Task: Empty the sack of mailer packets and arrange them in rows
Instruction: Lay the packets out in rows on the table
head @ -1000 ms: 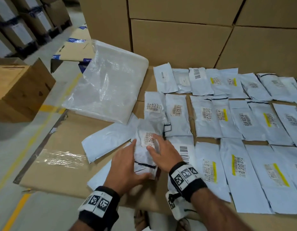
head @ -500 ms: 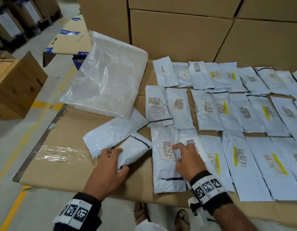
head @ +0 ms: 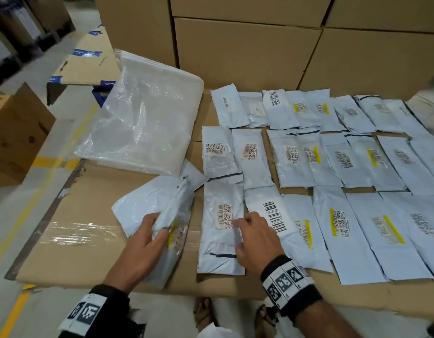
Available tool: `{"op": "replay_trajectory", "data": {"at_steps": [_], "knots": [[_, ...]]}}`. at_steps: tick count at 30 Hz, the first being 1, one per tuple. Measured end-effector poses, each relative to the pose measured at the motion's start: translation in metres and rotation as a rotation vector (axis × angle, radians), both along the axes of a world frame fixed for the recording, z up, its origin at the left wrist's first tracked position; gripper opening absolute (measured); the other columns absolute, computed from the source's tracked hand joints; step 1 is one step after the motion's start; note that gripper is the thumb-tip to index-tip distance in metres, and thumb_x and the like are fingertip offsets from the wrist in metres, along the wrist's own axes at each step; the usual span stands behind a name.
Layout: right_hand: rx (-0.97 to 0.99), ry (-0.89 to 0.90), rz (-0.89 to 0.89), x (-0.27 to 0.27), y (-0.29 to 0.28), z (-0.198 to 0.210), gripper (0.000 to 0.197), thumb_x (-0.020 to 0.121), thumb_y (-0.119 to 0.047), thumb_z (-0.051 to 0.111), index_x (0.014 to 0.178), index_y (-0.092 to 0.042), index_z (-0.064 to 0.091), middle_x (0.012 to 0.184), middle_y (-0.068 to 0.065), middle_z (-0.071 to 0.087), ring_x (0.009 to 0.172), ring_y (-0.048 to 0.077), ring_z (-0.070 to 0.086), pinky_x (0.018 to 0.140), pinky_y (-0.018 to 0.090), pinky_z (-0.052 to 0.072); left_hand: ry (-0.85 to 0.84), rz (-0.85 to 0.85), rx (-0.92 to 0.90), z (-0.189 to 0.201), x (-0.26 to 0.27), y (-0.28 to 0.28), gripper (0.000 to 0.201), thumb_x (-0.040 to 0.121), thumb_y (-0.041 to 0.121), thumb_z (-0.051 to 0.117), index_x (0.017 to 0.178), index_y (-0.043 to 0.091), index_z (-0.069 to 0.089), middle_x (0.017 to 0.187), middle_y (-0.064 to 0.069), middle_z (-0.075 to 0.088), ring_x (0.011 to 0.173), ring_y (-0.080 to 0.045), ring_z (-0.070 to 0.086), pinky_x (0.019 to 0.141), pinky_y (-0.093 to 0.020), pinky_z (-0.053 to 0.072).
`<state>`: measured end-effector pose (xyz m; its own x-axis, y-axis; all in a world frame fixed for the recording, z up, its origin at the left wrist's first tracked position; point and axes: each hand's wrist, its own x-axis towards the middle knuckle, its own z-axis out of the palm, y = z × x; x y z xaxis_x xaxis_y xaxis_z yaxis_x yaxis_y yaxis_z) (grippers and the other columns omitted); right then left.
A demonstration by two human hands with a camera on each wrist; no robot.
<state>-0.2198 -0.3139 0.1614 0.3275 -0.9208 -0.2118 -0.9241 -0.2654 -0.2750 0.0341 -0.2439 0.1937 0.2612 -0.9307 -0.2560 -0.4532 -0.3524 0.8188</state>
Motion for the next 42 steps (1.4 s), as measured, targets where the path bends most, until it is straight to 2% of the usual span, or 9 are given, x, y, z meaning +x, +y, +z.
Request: {"op": "replay_trajectory", "data": {"at_steps": [5,8,14,20,24,28,34,38,42], "knots": [[-0.085,-0.003,-0.291,-0.029,-0.008,0.003,0.063,0.085,-0.057,0.060,0.140,-0.029,0.050,0.155,0.017,0.031,0.142,0.036,0.029,0.115,0.050,0.030,0.152,0.016,0.032,-0.025,-0.010,-0.018,0.047,0.099,0.019,0.054,0.140,0.031,0.036,0.119,0.015,0.060,0.107,-0.003,0.061,0.083,-0.021,0.048],[0.123,0.134,-0.282,-0.047,-0.007,0.001,0.093,0.080,-0.071,0.059,0.156,-0.035,0.019,0.161,0.019,0.014,0.147,0.038,0.018,0.118,0.049,0.028,-0.141,-0.038,-0.024,-0.030,-0.011,-0.022,0.057,0.097,0.021,0.055,0.148,0.027,0.030,0.128,0.001,0.046,0.110,-0.015,0.055,0.097,-0.036,0.045],[0.160,0.090,-0.268,-0.050,0.008,0.017,0.085,0.076,-0.081,0.055,0.147,-0.040,0.033,0.141,0.007,0.032,0.135,0.028,0.037,0.104,0.041,0.045,-0.629,-0.280,-0.184,-0.028,-0.024,-0.021,0.063,0.088,0.040,0.063,0.145,0.026,0.041,0.156,-0.010,0.026,0.137,-0.030,0.035,0.109,-0.048,0.037],[-0.162,-0.027,-0.210,-0.048,-0.069,0.034,0.057,0.089,-0.050,0.063,0.140,-0.029,0.049,0.140,0.007,0.042,0.130,0.028,0.043,0.098,0.042,0.049,-0.814,-0.623,-0.064,-0.037,-0.069,-0.031,0.079,0.083,0.072,0.042,0.147,0.026,0.040,0.156,-0.014,0.033,0.144,-0.034,0.029,0.120,-0.052,0.019],[-0.049,0.029,-0.022,-0.029,-0.133,0.015,0.065,0.095,-0.037,0.058,0.154,-0.032,0.031,0.165,0.015,0.013,0.150,0.036,0.018,0.118,0.052,0.033,-0.826,-0.673,-0.031,-0.021,-0.090,-0.048,0.079,0.076,0.079,0.042,0.138,0.030,0.047,0.135,-0.003,0.052,0.128,-0.025,0.046,0.119,-0.050,0.023],[0.030,0.122,-0.026,-0.026,-0.151,-0.001,0.057,0.094,-0.041,0.057,0.148,-0.036,0.039,0.159,0.017,0.016,0.149,0.039,0.017,0.114,0.051,0.036,-0.743,-0.602,-0.054,0.004,-0.090,-0.105,0.083,0.077,0.080,0.036,0.142,0.029,0.042,0.137,-0.003,0.049,0.120,-0.022,0.050,0.103,-0.038,0.042],[-0.027,0.087,-0.171,-0.034,-0.155,-0.007,0.056,0.091,-0.043,0.058,0.144,-0.028,0.047,0.145,0.017,0.033,0.140,0.038,0.029,0.111,0.045,0.036,-0.743,-0.438,0.121,0.005,-0.098,-0.216,0.089,0.081,0.069,0.059,0.151,0.023,0.029,0.155,-0.020,0.028,0.138,-0.040,0.035,0.112,-0.049,0.035],[-0.020,0.032,-0.131,-0.042,-0.156,-0.007,0.060,0.088,-0.041,0.062,0.144,-0.029,0.047,0.145,0.013,0.035,0.137,0.036,0.032,0.110,0.046,0.038,-0.669,-0.358,0.282,-0.017,-0.091,-0.249,0.103,0.064,0.081,0.060,0.148,0.031,0.027,0.143,-0.022,0.037,0.128,-0.044,0.044,0.105,-0.052,0.043],[-0.138,0.034,-0.217,-0.056,-0.161,-0.003,0.063,0.084,-0.038,0.061,0.143,-0.026,0.046,0.152,0.015,0.032,0.140,0.036,0.030,0.117,0.050,0.025,-0.651,-0.396,0.338,-0.037,-0.088,-0.254,0.091,0.061,0.069,0.072,0.138,0.031,0.040,0.129,-0.015,0.048,0.116,-0.039,0.055,0.096,-0.051,0.051]]}}
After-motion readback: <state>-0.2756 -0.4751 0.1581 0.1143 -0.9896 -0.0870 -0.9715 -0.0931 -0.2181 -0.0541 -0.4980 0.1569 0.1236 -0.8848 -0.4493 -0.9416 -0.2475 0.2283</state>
